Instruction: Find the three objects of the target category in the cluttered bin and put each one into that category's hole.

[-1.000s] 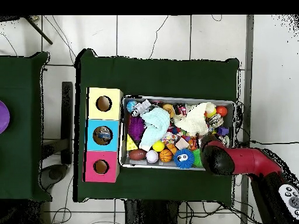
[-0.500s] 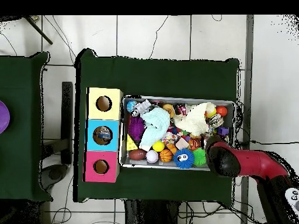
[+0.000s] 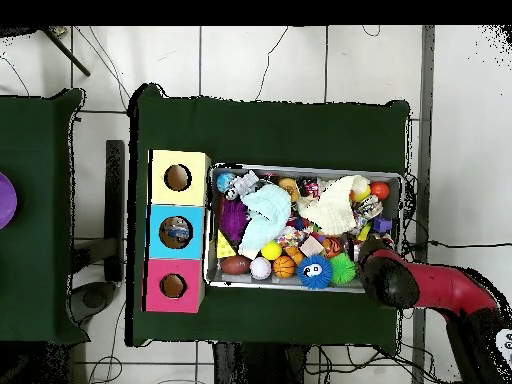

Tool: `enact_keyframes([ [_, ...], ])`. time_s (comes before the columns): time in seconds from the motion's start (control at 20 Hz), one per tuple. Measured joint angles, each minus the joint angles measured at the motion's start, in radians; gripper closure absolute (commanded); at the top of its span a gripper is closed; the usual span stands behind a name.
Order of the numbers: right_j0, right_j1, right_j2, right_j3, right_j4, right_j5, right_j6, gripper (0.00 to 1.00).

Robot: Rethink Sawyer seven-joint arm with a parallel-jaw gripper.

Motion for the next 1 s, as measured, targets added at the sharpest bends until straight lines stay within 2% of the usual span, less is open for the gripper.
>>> enact_keyframes([
  [1.0, 0.006, 0.009, 0.001, 0.000, -0.053, 0.000, 0.000, 0.00],
])
